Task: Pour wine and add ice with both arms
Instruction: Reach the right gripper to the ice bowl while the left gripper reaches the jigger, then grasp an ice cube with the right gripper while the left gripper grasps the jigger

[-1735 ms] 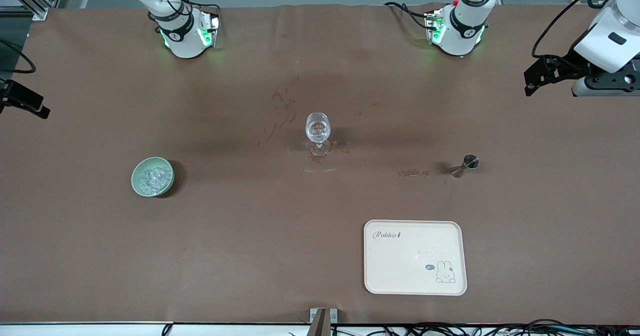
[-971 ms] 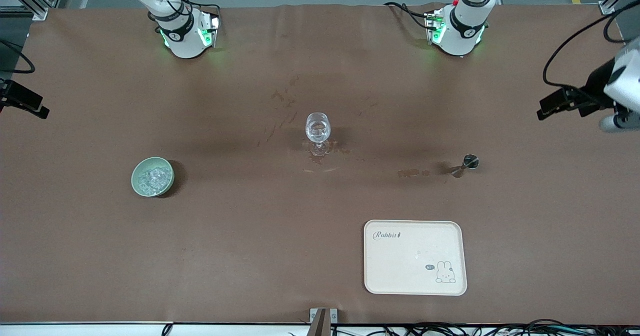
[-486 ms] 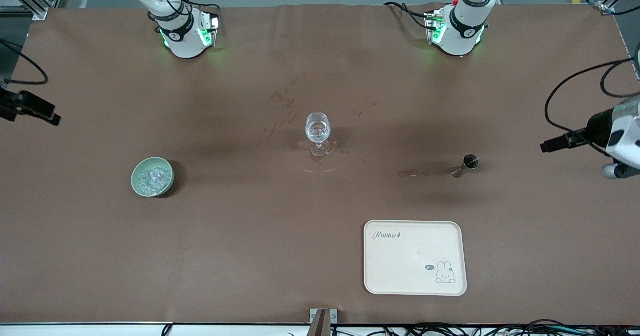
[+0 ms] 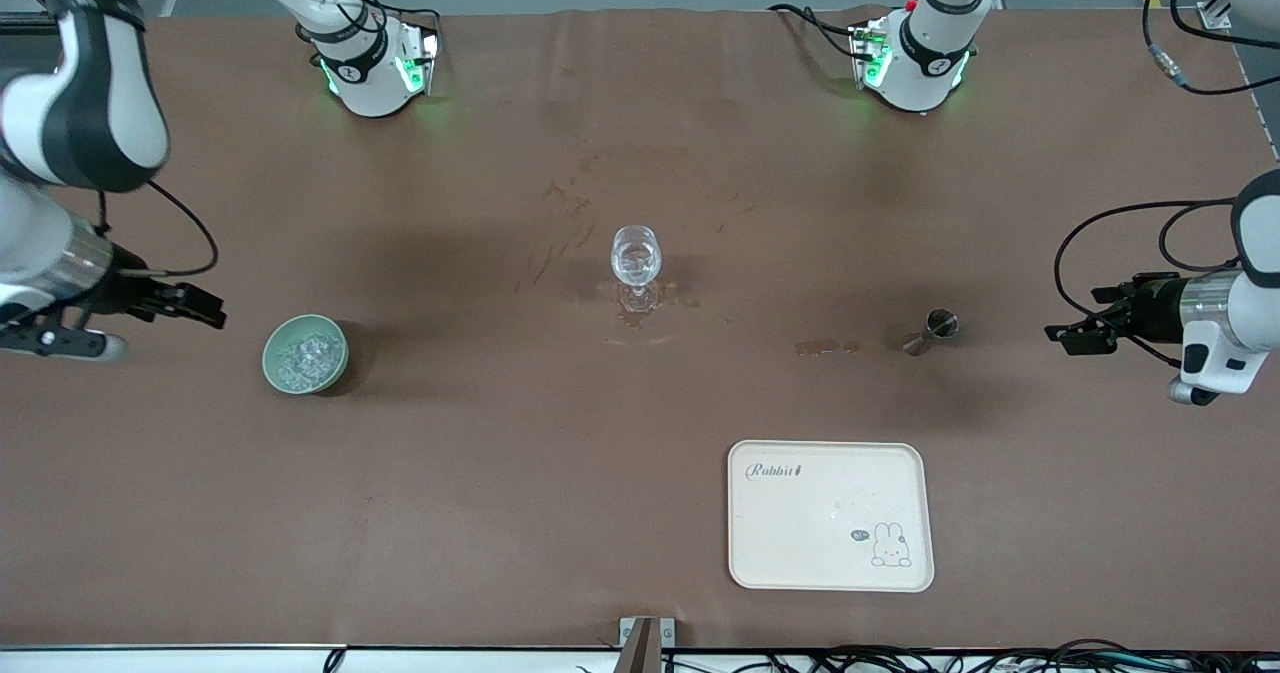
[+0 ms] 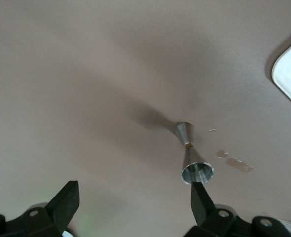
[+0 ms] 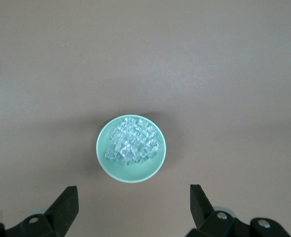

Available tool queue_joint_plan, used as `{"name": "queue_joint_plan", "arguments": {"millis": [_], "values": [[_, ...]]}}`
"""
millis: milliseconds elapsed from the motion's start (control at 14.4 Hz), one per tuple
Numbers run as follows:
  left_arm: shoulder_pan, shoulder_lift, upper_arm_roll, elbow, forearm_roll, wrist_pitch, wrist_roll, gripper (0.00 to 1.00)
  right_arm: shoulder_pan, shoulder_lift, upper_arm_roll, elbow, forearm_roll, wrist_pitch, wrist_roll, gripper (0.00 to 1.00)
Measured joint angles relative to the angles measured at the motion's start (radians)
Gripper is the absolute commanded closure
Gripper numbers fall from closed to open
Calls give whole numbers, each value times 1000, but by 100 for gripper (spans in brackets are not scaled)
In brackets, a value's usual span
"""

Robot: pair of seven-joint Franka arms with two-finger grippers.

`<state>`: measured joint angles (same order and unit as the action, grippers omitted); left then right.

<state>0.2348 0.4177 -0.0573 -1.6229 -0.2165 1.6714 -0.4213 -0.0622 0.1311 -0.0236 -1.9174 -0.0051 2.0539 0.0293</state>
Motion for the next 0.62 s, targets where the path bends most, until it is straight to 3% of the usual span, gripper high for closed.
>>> {"name": "queue_joint_plan", "arguments": {"millis": [347, 624], "values": [[127, 179, 1, -1, -270, 0, -6, 0, 4, 76, 3, -166, 1, 278, 0, 0], [146, 290, -1, 4, -416, 0, -112, 0, 9, 167, 6, -240, 1, 479, 0, 1]]}}
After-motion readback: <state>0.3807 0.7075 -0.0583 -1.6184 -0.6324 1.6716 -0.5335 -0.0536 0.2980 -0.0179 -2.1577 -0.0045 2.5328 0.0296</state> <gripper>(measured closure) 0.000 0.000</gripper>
